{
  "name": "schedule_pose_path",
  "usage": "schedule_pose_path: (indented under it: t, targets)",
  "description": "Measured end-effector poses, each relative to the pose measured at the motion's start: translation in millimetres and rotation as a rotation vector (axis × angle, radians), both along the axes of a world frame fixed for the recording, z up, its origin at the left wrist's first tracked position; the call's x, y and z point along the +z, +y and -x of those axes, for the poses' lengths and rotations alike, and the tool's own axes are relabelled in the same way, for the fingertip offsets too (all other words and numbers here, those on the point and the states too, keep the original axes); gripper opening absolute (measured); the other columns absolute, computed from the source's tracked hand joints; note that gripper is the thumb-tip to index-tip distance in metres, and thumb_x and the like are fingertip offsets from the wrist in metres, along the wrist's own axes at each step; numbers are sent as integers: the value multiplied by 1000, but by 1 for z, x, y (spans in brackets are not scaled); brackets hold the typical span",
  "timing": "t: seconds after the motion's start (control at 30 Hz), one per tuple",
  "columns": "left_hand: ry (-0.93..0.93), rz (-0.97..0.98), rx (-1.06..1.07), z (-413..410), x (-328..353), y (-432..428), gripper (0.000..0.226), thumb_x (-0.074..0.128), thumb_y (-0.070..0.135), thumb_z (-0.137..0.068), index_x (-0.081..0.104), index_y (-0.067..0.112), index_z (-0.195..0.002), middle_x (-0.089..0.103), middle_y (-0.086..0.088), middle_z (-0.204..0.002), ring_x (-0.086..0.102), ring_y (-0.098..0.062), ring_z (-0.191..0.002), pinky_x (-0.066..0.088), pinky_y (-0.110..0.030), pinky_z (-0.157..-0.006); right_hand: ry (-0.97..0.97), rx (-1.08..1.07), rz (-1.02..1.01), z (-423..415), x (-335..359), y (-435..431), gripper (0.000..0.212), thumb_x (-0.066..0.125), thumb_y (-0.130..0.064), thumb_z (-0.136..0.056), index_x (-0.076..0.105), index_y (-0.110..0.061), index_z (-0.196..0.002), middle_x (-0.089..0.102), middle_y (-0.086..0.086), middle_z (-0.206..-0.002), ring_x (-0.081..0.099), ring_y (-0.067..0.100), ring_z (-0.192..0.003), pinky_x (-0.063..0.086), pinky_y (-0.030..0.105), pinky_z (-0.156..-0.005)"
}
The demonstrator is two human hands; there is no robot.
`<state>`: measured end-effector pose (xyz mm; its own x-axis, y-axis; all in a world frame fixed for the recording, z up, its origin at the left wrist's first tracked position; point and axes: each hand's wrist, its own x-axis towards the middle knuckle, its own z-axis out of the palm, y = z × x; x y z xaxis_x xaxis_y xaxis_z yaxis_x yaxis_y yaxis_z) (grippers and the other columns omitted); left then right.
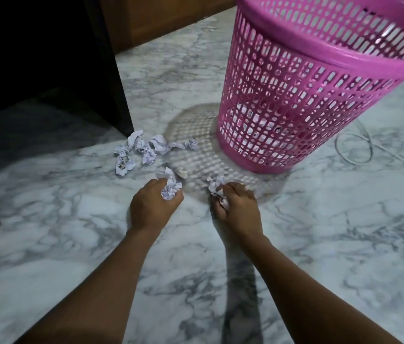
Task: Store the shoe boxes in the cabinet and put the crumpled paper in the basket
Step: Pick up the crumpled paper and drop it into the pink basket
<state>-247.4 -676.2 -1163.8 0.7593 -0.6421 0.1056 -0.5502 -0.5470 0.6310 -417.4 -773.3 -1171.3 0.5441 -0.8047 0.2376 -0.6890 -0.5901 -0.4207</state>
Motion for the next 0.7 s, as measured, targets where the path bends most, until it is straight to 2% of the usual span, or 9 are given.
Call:
schedule_pose_path:
  t: [0.13,0.2,0.33,0.37,0.43,0.53,0.6,0.7]
  targets:
    - [109,19,47,4,7,4,25,72,43,-76,69,20,-88,68,-1,-86,63,-30,-85,52,-35,-73,-59,40,-26,0,0,1,15,61,-34,-91,71,-24,-96,65,-3,-97,60,22,-88,45,33,-82]
    - [156,42,65,5,9,5,26,73,42,-76,70,21,-90,69,-1,-86,63,-28,-85,52,-35,-75,-65,67,-33,0,1,1,10,63,-25,-82,71,-24,-88,65,-2,-91,60,23,-82,42,32,-76]
    - [301,92,125,0,12,8,30,72,45,-71,65,17,-78,67,2,-71,63,-23,-73,55,-35,-69,-92,133,-71,-2,7,-3,9,62,-22,-77,71,-22,-76,66,0,-85,60,22,-77,41,30,-68]
    - [344,111,147,-2,13,7,30,73,44,-71,64,16,-76,66,2,-67,62,-22,-68,55,-34,-67,-95,126,-94,-4,9,-6,12,61,-25,-79,72,-20,-77,66,2,-86,61,23,-78,42,29,-68]
    - [399,176,179,-5,15,7,30,75,39,-71,63,12,-74,64,1,-62,55,-19,-60,52,-34,-65,-125,64,-182,-13,13,-13,19,65,-28,-81,75,-16,-93,68,5,-96,63,22,-87,45,26,-75]
    - [411,254,214,-11,22,8,31,78,37,-72,63,9,-73,66,-2,-63,55,-21,-61,50,-32,-63,-231,38,-264,-44,22,-20,27,73,-15,-80,74,-9,-106,69,8,-104,63,22,-94,40,19,-81]
    - [426,296,230,-16,27,10,30,79,36,-73,65,10,-74,67,0,-66,56,-17,-62,48,-28,-61,-270,81,-270,-71,30,-23,28,74,-10,-79,74,-6,-106,70,10,-105,64,25,-95,44,22,-83]
    - [412,337,239,-23,35,10,25,78,37,-73,67,15,-74,68,9,-67,60,-10,-64,46,-27,-62,-223,151,-320,-103,39,-25,31,75,-16,-82,71,-9,-112,68,8,-115,62,23,-102,48,28,-90]
